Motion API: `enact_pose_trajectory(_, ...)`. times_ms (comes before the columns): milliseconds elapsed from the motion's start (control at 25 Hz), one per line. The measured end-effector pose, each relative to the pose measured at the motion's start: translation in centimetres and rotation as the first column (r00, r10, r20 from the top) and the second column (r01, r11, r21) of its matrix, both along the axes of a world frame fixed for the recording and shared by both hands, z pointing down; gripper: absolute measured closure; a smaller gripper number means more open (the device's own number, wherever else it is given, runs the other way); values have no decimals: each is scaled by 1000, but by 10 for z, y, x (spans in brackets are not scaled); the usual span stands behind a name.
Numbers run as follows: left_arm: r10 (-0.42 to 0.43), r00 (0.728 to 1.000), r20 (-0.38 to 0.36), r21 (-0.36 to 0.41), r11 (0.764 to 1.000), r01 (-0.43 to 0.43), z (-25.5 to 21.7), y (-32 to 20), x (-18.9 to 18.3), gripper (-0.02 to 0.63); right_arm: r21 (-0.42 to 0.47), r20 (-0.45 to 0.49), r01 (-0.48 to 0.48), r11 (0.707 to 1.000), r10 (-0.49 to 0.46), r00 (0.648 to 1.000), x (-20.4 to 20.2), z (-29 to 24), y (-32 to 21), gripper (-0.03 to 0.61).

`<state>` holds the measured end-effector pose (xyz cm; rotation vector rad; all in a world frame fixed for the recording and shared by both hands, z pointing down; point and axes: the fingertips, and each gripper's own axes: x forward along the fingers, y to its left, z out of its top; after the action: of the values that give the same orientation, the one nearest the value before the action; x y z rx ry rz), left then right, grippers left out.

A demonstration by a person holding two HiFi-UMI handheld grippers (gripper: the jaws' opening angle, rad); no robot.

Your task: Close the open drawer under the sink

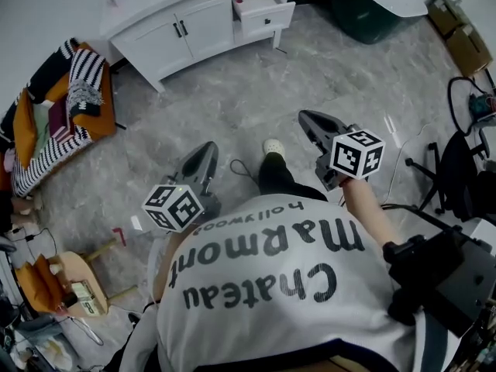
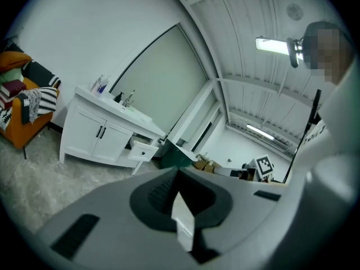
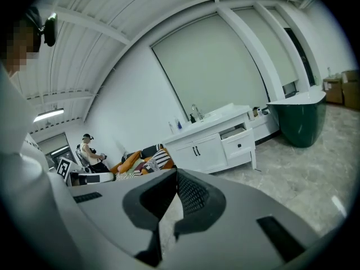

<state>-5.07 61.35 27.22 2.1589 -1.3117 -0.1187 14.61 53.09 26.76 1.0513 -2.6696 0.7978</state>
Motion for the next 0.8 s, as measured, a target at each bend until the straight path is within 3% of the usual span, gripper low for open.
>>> enact_pose_trajectory(280, -19, 1000, 2, 13, 1000, 19, -6, -66, -2, 606, -12, -5, 13, 1000, -13, 1000, 1, 1, -65, 568)
enact_pose_trajectory(440, -37, 999, -14, -10, 999, 37, -3, -99, 3, 606, -56, -20, 31, 998, -32, 999, -2, 9, -110, 568)
enact_pose_trajectory(800, -68, 998, -14, -69, 995, 67, 10, -176, 10, 606, -62, -21, 88, 994, -90, 996, -6, 14, -214, 568)
